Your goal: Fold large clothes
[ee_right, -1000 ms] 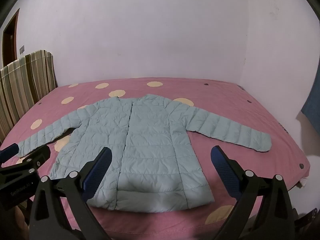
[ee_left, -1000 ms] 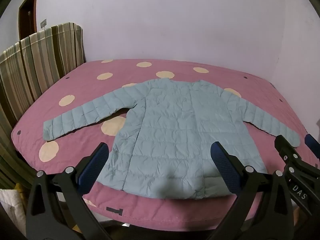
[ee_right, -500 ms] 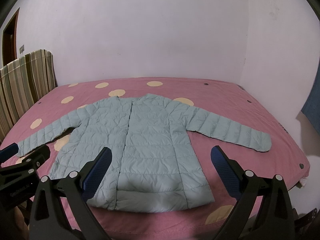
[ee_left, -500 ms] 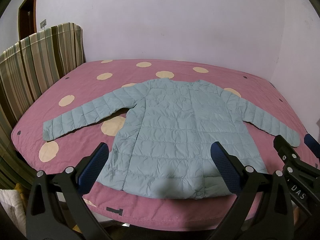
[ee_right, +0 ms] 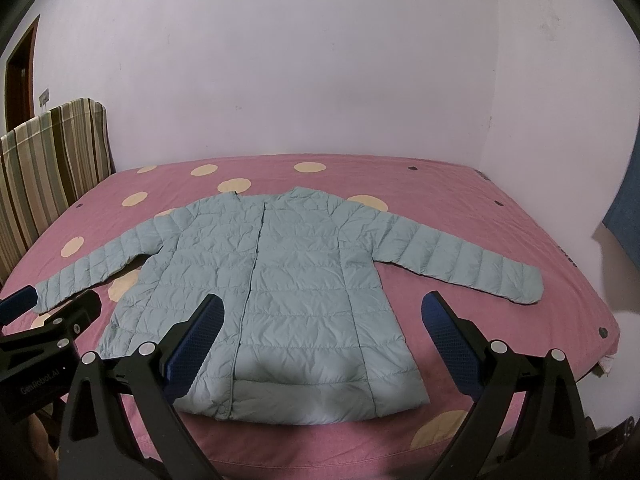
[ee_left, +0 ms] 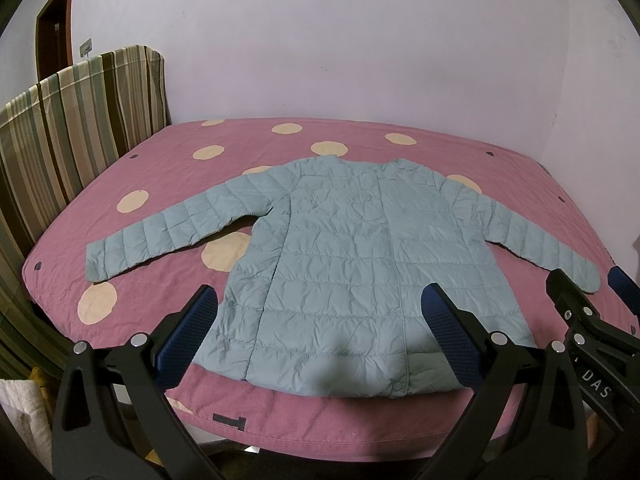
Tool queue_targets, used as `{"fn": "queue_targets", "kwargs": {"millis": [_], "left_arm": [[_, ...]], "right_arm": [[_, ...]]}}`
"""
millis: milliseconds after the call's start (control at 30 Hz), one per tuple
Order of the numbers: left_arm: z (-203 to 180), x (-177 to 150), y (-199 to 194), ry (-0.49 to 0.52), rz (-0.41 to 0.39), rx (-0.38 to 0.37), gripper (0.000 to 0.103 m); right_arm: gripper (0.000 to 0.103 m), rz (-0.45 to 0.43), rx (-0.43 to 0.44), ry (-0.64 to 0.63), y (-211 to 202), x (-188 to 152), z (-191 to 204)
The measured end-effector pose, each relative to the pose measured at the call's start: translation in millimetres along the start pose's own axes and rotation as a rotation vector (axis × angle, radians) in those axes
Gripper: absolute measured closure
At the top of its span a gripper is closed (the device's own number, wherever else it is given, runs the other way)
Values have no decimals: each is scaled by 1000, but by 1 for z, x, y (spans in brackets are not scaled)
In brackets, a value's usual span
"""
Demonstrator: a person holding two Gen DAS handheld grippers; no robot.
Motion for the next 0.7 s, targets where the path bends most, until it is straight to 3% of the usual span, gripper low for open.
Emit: {"fn": "queue_targets", "kwargs": {"millis": [700], "left_arm": [[2, -2, 4, 2, 1, 1, 2]], "right_arm": [[5, 1, -1, -1, 0, -1, -2]]}}
Point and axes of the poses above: each gripper's, at about its wrist camera, not at the fingertips, and y roughly the way its jaws point, z to its left, x to its top, the point moved 8 cm from there along y, roughly the way its jaws point, and after that the axes turned 1 degree about x, right-handed, at the moved point
